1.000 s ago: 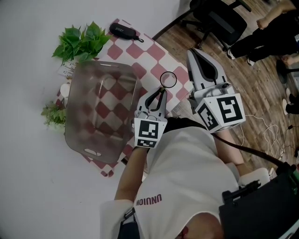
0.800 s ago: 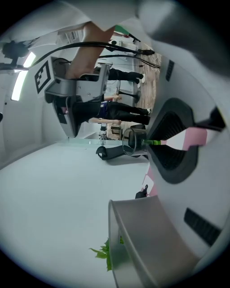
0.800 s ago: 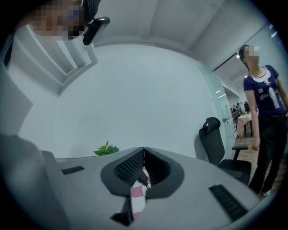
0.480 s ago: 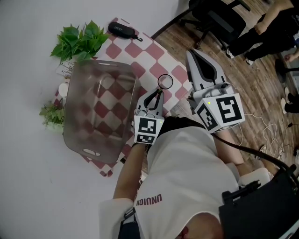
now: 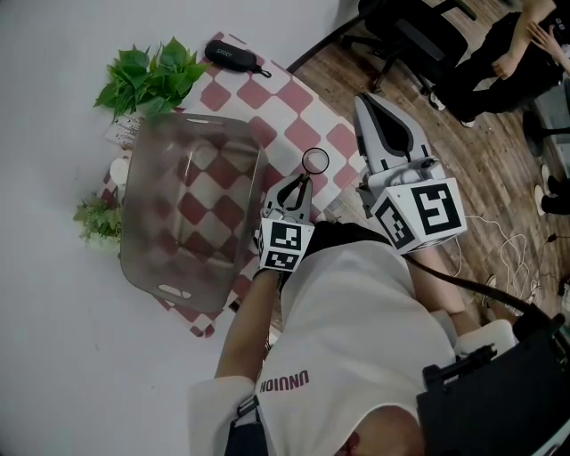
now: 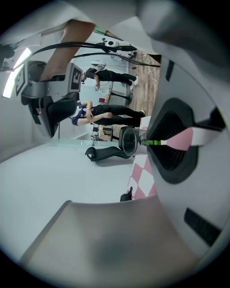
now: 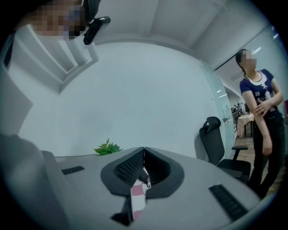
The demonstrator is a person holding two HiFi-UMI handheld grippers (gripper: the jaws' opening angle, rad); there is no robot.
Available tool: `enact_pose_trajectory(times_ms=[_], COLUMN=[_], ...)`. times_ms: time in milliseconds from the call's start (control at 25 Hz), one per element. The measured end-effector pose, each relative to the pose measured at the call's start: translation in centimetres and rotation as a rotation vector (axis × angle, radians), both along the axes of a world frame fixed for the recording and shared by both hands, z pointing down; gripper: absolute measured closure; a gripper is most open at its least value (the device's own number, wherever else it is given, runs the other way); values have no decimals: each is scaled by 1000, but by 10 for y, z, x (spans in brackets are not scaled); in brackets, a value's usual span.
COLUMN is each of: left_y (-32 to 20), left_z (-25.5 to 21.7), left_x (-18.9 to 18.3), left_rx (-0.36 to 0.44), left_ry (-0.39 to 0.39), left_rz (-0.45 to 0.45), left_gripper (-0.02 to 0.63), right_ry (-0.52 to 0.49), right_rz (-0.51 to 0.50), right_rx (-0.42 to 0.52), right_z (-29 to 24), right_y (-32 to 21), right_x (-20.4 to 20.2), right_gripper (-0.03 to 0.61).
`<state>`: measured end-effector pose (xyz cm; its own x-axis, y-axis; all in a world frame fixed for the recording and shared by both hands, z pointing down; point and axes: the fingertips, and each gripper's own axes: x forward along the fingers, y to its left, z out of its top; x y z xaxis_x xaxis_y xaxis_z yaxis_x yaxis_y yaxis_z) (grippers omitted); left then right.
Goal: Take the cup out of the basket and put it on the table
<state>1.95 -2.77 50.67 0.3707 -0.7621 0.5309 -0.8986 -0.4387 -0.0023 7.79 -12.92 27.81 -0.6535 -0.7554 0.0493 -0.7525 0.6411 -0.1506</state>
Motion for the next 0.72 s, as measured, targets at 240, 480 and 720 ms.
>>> enact_pose_trajectory(times_ms=[240, 480, 720], left_y=[2, 7, 9], left_z=[13, 28, 41], left_x=[-2, 2, 2], left_rx=[-26, -61, -92], left_ry=[-5, -20, -26], left_rz=[2, 17, 19], left_gripper=[574, 574, 574], right_ry=[4, 6, 10], right_rz=[-1, -2, -8], right_rx=[1, 0, -5], right_z=[0, 1, 1], right_y=[-1, 0, 0], right_x=[-2, -3, -5], right_gripper=[560, 560, 560])
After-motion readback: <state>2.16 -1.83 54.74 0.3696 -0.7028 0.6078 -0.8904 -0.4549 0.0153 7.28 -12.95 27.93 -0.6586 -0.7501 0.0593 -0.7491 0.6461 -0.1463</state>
